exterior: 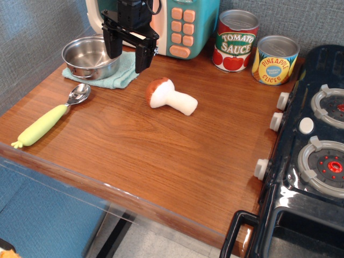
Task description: Move the yellow spoon to the front right side of the table
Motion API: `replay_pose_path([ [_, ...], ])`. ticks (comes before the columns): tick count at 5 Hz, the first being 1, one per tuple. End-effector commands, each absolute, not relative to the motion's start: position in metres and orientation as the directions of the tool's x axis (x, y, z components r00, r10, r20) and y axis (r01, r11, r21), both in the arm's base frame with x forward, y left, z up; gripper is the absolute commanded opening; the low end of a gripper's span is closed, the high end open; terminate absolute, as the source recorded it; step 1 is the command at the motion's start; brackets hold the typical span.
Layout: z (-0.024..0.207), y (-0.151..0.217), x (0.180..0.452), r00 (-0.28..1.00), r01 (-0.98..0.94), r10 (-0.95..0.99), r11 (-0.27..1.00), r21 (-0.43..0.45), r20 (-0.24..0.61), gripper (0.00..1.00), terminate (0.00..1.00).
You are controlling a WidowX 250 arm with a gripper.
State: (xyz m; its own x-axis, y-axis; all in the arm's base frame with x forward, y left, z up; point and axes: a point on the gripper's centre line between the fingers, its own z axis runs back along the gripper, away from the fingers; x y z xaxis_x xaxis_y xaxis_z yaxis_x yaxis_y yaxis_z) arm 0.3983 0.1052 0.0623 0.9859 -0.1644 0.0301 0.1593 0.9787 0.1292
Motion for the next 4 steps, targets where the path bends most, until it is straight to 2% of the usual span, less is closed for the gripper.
replay_pose_path([
  [1, 0.062, 0.105, 0.398, 0.986, 0.159, -0.164, 0.979, 0.129, 0.030, 1.00, 0.00],
  [2, 0.073, 0.108, 0.389, 0.986, 0.150, -0.157, 0.982, 0.117, 0.052, 1.00, 0.00],
  [3, 0.093, 0.111, 0.377, 0.982, 0.145, -0.156, 0.984, 0.104, 0.109, 1.00, 0.00],
  [4, 0.112, 0.130, 0.345, 0.976, 0.126, -0.143, 0.986, 0.114, 0.165, 1.00, 0.00],
])
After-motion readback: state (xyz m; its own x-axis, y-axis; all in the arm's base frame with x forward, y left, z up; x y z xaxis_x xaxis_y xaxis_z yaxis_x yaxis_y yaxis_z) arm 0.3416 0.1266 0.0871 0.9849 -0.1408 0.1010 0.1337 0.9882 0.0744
